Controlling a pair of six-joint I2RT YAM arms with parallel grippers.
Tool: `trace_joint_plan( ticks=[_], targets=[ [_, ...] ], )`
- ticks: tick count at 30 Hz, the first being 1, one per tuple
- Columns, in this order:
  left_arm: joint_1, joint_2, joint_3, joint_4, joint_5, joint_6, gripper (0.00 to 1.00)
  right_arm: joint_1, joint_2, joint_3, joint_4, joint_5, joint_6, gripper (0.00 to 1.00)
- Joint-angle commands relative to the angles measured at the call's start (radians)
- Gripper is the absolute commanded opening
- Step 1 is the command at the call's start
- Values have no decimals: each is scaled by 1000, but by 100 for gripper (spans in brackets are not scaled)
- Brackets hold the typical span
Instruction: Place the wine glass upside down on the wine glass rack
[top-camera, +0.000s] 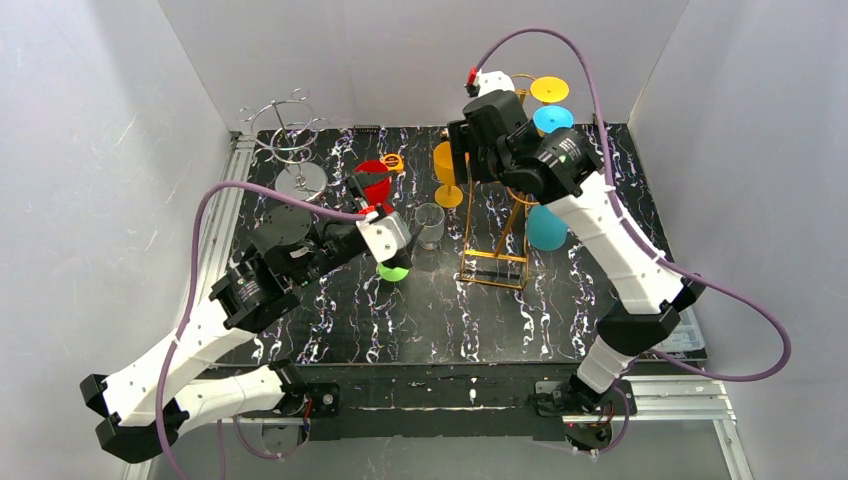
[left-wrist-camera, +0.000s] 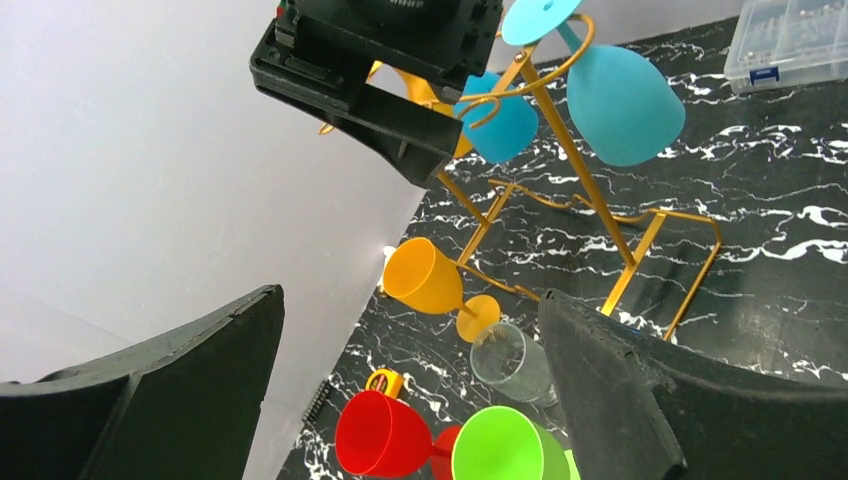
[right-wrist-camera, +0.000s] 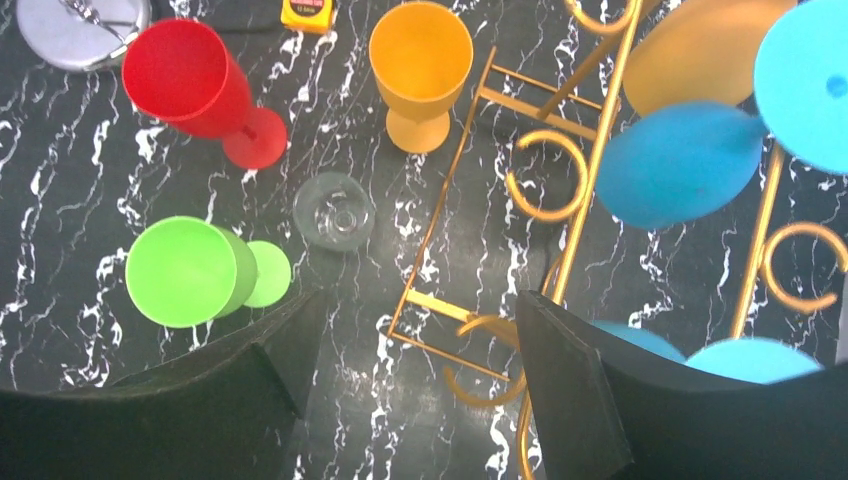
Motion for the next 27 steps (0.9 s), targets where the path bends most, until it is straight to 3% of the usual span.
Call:
trace_joint_plan(
  ticks=[1,13,20,27],
  targets=[
    [7,-16,-10,-30,-7,-19,98,34,-84,-51,-37,105,52,79],
    [6,-23,-7,-36,-1,-31,98,9,21,114,-93,164,-35,78],
    [7,-36,-19,-36,0,-27,98,-109,-6,-5,-27,75,-77,60],
    [7,-40,-20,-25,0,-18,98,-158,-8,-19,-1,-27,-135,56]
  ],
)
